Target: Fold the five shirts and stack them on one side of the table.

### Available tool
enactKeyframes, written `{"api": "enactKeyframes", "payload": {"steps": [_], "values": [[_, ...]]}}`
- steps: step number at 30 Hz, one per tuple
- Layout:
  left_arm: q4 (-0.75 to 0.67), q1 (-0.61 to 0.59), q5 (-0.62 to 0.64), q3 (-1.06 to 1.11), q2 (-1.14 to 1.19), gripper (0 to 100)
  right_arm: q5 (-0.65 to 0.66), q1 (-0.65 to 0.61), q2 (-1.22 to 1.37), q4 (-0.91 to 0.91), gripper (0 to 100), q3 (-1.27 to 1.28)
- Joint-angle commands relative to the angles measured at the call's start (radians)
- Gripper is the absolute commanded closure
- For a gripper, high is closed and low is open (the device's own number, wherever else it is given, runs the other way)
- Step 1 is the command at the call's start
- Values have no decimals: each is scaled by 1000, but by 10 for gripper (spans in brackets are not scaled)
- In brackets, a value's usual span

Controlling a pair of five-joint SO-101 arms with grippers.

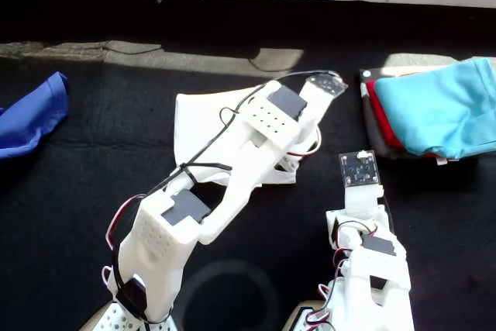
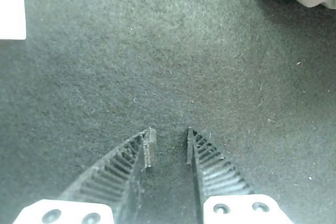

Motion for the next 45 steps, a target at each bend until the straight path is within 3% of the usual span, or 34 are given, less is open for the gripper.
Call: {"api": "enactKeyframes", "payload": {"steps": [1,11,26,30,35,39,45], "values": [[0,-13,6,-54,-2,991,0,5,-2,-18,886,13],[-77,-13,8,-56,145,991,0,5,-2,-18,886,13],[124,-30,72,-140,-25,991,-2,10,-2,-18,886,13],[172,-111,72,-140,-111,991,-89,25,5,13,886,-33],[245,-292,71,-139,-219,991,-164,-39,10,346,886,-328],[256,-427,37,-119,-337,991,-195,-134,12,504,885,-585],[210,-593,-8,216,-562,991,-195,-286,61,567,875,-789]]}}
